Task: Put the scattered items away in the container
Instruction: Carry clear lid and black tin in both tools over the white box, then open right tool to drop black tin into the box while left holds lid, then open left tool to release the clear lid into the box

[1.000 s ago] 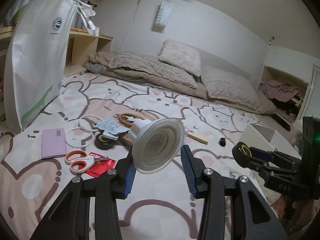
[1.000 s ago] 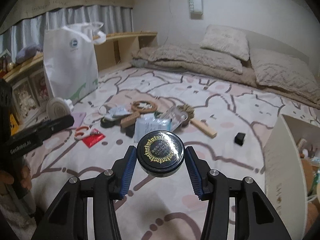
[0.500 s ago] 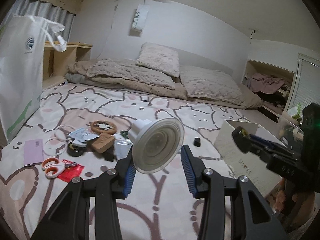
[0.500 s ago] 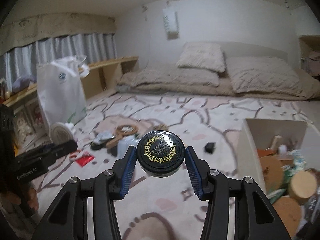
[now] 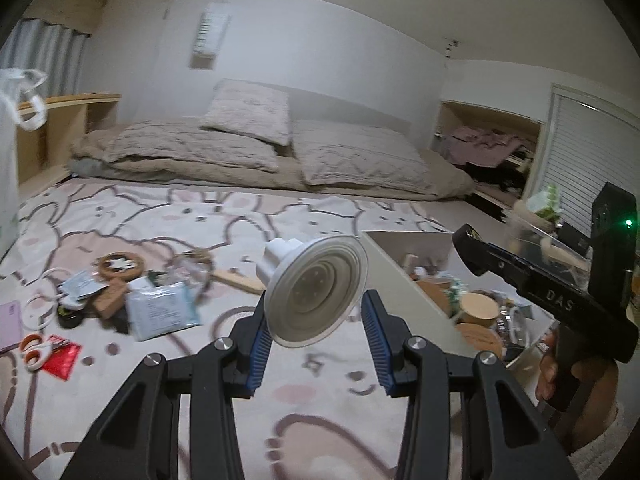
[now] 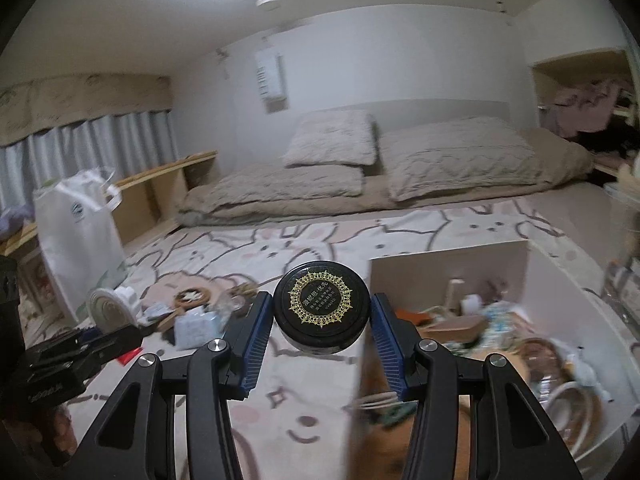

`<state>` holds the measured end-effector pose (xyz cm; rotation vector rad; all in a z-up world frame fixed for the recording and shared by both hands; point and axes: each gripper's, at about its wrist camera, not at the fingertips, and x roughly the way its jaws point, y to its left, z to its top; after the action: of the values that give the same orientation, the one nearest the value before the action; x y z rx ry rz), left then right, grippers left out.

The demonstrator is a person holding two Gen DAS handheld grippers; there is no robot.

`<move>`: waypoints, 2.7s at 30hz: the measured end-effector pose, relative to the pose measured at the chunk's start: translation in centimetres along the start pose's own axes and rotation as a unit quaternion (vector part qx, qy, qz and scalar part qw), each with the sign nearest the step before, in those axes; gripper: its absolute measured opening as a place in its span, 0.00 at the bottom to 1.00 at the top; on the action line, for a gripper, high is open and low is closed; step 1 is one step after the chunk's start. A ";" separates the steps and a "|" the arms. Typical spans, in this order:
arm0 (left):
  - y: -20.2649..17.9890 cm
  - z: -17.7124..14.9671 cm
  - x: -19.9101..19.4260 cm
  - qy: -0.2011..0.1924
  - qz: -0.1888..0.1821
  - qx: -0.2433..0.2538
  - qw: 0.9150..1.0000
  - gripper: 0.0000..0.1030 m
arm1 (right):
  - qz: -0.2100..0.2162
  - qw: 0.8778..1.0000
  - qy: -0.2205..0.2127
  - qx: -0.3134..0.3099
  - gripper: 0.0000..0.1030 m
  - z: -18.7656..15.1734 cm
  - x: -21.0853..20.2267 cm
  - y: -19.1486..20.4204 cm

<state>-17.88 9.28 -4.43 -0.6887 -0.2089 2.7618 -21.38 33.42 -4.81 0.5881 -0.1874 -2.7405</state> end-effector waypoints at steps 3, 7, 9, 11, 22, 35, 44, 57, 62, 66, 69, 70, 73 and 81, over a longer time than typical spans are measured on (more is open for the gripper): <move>-2.1 0.6 1.1 0.006 -0.023 0.009 1.000 0.42 | -0.023 1.000 -0.008 0.016 0.49 0.3 -0.8 -2.3; -4.4 1.4 2.5 0.015 -0.050 0.017 0.999 0.42 | -0.061 0.997 -0.012 0.039 0.49 0.7 -1.5 -5.7; -5.5 1.6 3.3 0.022 -0.058 0.021 0.998 0.42 | -0.078 0.996 -0.014 0.047 0.49 0.8 -1.8 -7.2; -6.6 1.7 4.1 0.029 -0.066 0.027 0.997 0.42 | -0.088 0.995 -0.012 0.054 0.49 0.9 -2.0 -8.5; -10.4 3.4 9.1 0.070 -0.097 0.030 0.992 0.42 | -0.117 0.989 0.013 0.091 0.49 1.2 -0.4 -13.7; -14.5 6.4 14.9 0.118 -0.098 0.051 0.987 0.42 | -0.132 0.979 0.031 0.152 0.49 0.7 1.3 -17.7; -15.7 6.7 19.9 0.161 -0.053 0.071 0.983 0.42 | -0.131 0.978 0.025 0.159 0.97 0.7 0.7 -17.6; -15.5 6.3 25.8 0.224 -0.006 0.074 0.972 0.42 | -0.114 0.979 0.027 0.169 0.97 0.5 0.8 -18.1; -15.1 5.9 27.3 0.237 0.020 0.081 0.968 0.42 | -0.116 0.979 0.032 0.162 0.97 0.5 0.9 -17.9; -14.8 5.3 27.9 0.250 0.031 0.086 0.964 0.42 | -0.112 0.980 0.035 0.160 0.97 0.5 1.1 -17.9; -14.8 5.1 28.1 0.255 0.034 0.091 0.962 0.42 | -0.109 0.981 0.037 0.158 0.97 0.5 1.2 -17.9; -14.8 5.0 28.2 0.257 0.034 0.091 0.962 0.42 | -0.108 0.981 0.039 0.157 0.97 0.5 1.2 -17.8; -14.8 4.8 28.5 0.263 0.035 0.094 0.960 0.42 | -0.107 0.982 0.042 0.151 0.97 0.5 1.2 -17.6; -14.4 4.5 28.9 0.257 0.042 0.096 0.961 0.42 | -0.113 0.983 0.050 0.138 0.97 0.5 1.4 -17.2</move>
<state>-41.00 31.57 -10.10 -1.3452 0.2015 2.5197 -27.82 49.02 -8.22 0.8664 -0.5106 -2.9147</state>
